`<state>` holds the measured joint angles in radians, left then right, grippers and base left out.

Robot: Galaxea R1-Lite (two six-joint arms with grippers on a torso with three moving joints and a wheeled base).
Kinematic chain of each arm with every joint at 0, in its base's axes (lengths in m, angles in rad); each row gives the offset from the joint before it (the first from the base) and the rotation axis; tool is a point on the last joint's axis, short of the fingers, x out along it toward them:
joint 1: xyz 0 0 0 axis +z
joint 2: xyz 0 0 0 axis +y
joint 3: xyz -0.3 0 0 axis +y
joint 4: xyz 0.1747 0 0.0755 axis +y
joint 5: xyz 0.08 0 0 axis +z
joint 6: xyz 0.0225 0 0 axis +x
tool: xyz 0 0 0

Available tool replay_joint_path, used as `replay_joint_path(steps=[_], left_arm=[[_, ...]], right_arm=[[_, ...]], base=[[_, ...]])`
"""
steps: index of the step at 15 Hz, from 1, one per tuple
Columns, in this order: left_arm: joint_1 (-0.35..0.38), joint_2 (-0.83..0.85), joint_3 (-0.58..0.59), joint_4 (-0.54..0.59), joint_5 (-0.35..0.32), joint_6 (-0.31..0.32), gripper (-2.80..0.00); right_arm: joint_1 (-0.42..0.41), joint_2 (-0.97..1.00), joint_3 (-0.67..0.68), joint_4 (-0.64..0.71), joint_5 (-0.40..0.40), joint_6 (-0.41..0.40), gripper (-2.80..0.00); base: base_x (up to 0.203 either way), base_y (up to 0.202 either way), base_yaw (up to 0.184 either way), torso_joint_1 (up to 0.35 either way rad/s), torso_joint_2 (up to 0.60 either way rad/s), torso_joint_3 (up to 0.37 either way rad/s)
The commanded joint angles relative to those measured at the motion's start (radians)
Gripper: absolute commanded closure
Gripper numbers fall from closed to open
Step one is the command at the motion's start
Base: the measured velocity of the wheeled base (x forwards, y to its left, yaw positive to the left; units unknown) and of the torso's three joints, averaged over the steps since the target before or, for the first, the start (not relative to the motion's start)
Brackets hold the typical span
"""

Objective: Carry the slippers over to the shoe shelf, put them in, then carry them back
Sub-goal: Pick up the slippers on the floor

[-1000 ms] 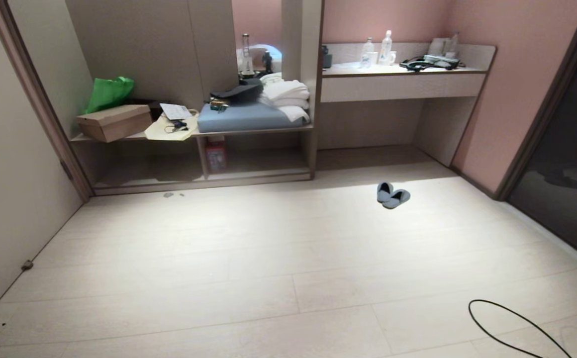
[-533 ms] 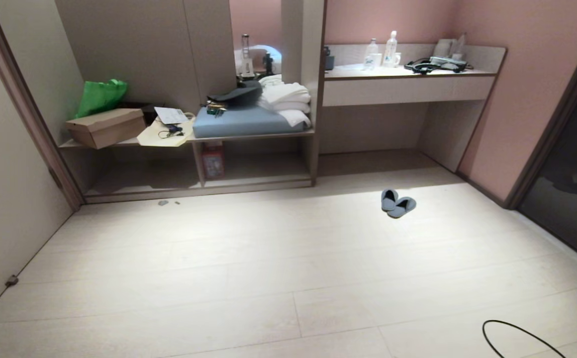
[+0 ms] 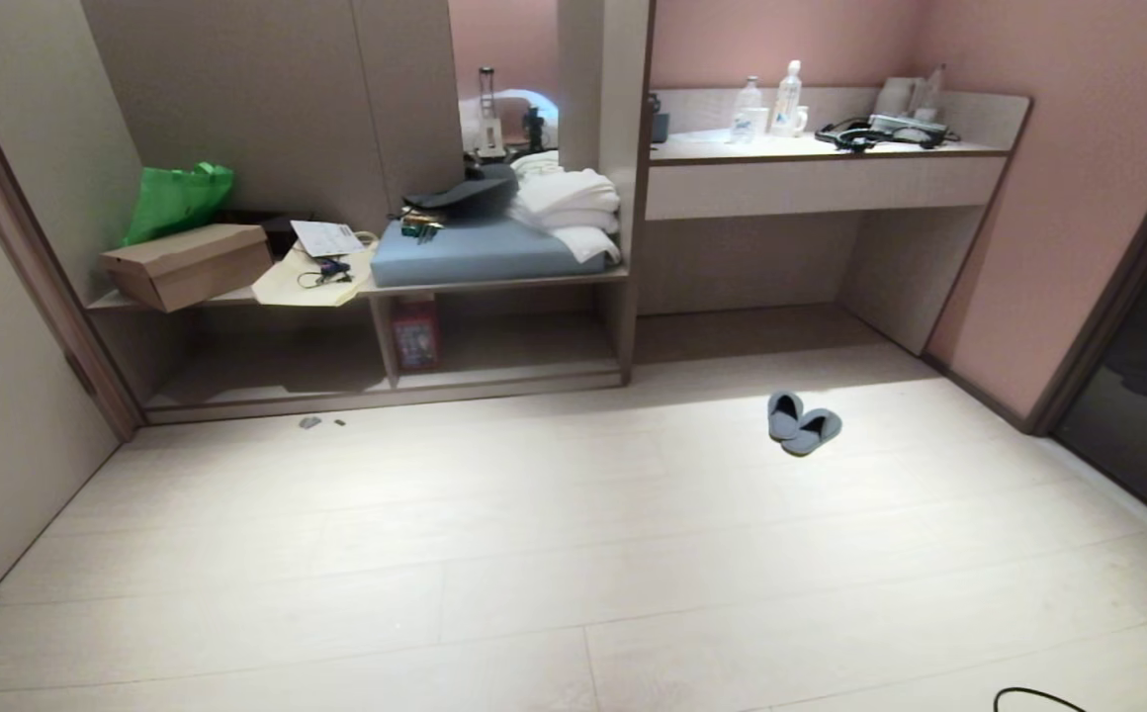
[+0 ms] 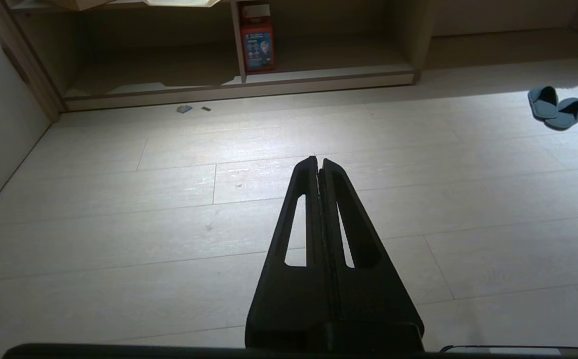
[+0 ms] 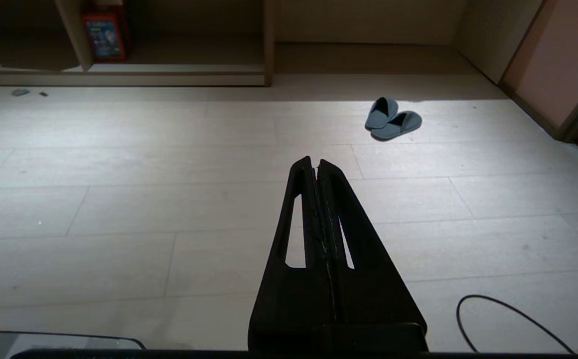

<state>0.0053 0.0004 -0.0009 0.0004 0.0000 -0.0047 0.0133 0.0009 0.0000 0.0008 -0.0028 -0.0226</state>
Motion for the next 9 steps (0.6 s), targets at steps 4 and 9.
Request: replay_joint_path(steps=[4, 9], left_arm=[[0.001, 0.000, 0.000, 0.000, 0.000, -0.001, 0.00], [0.001, 0.003, -0.001, 0.003, 0.000, 0.000, 0.00]], right_arm=[[0.000, 0.001, 0.000, 0.001, 0.000, 0.000, 0.00], [0.000, 0.001, 0.000, 0.001, 0.000, 0.001, 0.00]], base=[[0.197, 0.000, -0.002, 0.003, 0.00, 0.004], [0.194, 0.000, 0.001, 0.001, 0.00, 0.003]])
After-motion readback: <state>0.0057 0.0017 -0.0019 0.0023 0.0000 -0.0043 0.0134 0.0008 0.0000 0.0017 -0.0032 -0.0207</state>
